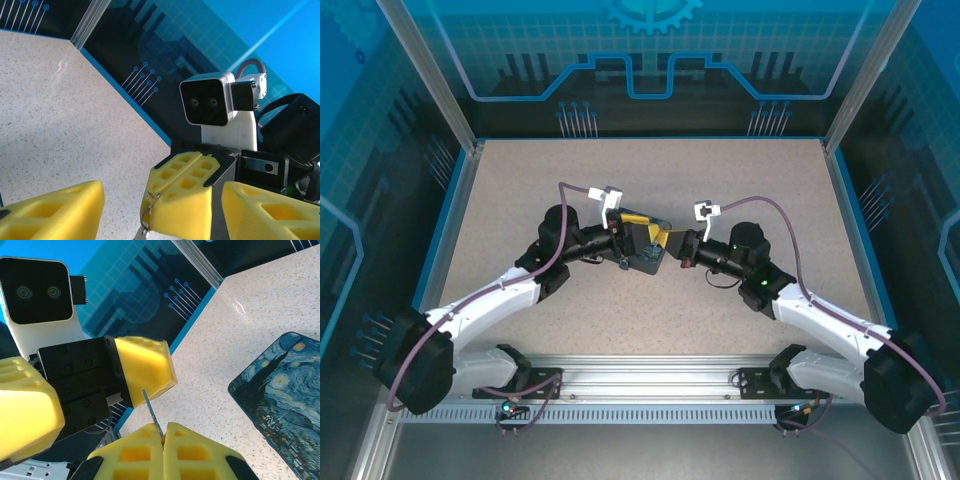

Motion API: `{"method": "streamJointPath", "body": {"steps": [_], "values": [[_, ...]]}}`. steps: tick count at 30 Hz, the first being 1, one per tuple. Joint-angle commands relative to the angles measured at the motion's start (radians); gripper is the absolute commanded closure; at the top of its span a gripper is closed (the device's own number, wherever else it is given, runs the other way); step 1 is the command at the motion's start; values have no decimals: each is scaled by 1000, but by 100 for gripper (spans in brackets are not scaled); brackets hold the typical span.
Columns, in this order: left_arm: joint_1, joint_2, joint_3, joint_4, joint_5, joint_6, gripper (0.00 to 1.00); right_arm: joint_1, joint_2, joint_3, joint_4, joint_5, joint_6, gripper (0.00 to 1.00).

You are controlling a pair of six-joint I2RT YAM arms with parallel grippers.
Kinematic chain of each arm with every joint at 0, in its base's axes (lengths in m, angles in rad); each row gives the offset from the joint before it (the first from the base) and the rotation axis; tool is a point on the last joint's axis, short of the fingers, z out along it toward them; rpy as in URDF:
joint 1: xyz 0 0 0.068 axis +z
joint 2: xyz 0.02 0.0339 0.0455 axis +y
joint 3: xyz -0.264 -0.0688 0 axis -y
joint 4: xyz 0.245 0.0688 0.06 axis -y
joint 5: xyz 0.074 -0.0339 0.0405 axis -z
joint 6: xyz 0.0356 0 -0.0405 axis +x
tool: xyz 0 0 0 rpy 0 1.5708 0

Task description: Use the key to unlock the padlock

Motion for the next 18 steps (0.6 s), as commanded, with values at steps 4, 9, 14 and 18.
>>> {"method": "streamJointPath", "body": {"steps": [4,9,14,18], "values": [[-14,21,18,49,1,-10,53,25,25,19,73,11,25,100],[-19,40,30,44,5,-7,67,28,35,25,87,4,26,100],[-21,45,35,40,3,-5,82,29,31,24,79,10,24,100],[-21,35,36,27,-6,3,100,30,33,26,77,-6,14,99]]}}
